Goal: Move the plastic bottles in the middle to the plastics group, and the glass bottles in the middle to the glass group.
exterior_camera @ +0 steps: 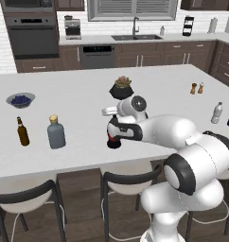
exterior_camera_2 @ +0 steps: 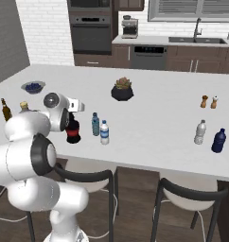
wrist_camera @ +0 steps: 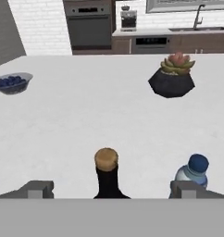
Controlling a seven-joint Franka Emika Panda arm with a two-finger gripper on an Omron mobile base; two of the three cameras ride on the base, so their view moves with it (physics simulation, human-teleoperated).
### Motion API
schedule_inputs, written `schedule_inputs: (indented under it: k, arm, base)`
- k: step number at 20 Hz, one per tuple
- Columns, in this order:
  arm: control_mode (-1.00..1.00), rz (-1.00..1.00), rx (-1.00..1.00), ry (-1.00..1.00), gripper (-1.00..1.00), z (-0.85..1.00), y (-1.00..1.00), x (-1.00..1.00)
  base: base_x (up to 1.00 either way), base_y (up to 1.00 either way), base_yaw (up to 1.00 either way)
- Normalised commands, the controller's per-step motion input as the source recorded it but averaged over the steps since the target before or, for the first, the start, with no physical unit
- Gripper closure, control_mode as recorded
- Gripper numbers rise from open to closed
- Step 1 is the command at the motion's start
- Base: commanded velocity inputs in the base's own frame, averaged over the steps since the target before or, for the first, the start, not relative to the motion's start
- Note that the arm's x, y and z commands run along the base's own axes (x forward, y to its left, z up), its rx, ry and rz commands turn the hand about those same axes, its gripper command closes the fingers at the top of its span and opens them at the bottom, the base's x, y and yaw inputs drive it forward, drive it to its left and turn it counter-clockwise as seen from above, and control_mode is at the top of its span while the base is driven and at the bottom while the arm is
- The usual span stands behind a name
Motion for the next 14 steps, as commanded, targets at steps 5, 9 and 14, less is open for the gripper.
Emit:
schedule_inputs:
  k: [5, 9, 14]
  arm:
    - [-1.00, 0.00, 0.00, 0.00, -1.00, -0.20, 0.10, 0.11]
    - [-1.00, 0.00, 0.00, 0.00, -1.00, -0.21, 0.09, 0.13]
    - [-1.00, 0.00, 0.00, 0.00, -1.00, -0.08, 0.01, 0.16]
  base:
    - [0.00, 0.00, 0.00]
    - [0.00, 0.00, 0.00]
    - [0.00, 0.00, 0.00]
